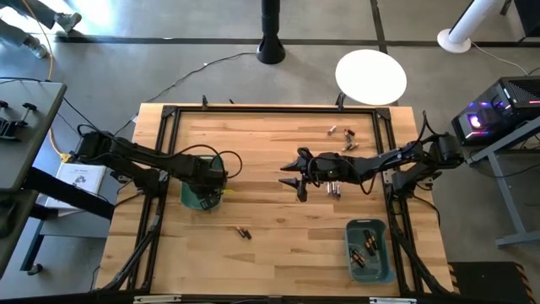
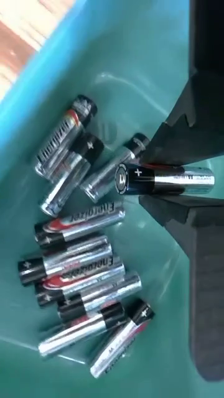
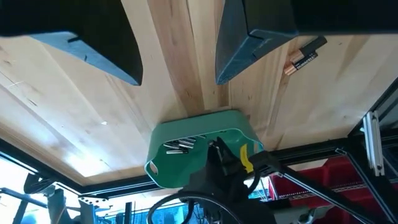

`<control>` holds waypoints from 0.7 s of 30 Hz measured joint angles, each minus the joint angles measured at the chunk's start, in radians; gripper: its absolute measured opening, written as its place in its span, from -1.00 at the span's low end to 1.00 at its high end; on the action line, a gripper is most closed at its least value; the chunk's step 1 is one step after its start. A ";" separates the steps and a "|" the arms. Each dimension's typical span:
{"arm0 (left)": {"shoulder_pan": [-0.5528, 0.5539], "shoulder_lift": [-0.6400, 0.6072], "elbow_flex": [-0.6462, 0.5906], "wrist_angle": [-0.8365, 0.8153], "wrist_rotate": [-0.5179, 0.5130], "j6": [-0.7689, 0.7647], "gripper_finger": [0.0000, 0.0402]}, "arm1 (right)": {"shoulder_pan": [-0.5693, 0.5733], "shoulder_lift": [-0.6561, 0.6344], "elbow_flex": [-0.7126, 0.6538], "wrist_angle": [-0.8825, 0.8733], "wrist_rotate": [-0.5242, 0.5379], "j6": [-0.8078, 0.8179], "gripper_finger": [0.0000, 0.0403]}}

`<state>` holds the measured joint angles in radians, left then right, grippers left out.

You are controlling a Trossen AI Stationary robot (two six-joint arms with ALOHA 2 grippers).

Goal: Sort batteries
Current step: Put the silver battery into the green bin

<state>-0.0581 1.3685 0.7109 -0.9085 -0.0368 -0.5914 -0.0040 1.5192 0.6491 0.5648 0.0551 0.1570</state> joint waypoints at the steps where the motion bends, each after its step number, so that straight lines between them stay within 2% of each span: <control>1: 0.002 0.000 -0.006 0.000 0.000 0.000 -0.65 | 0.000 0.000 0.000 0.000 0.000 0.000 -0.03; 10: 0.028 0.000 -0.014 -0.014 0.000 -0.006 -0.26 | 0.000 -0.008 0.000 -0.047 0.000 0.000 -0.03; 15: 0.033 -0.007 0.061 -0.093 -0.033 -0.024 -0.19 | -0.010 -0.118 0.000 -0.339 0.017 0.062 -0.03; 18: 0.022 -0.035 0.133 -0.093 -0.100 -0.032 -0.20 | -0.018 -0.203 0.000 -0.580 0.063 0.138 -0.03; 21: 0.005 -0.067 0.194 -0.030 -0.203 0.005 -0.22 | -0.029 -0.267 0.000 -0.795 0.158 0.199 -0.03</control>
<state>-0.0534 1.3014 0.9046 -0.9387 -0.2401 -0.5865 -0.0327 1.2518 0.6491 -0.2303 0.2133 0.3561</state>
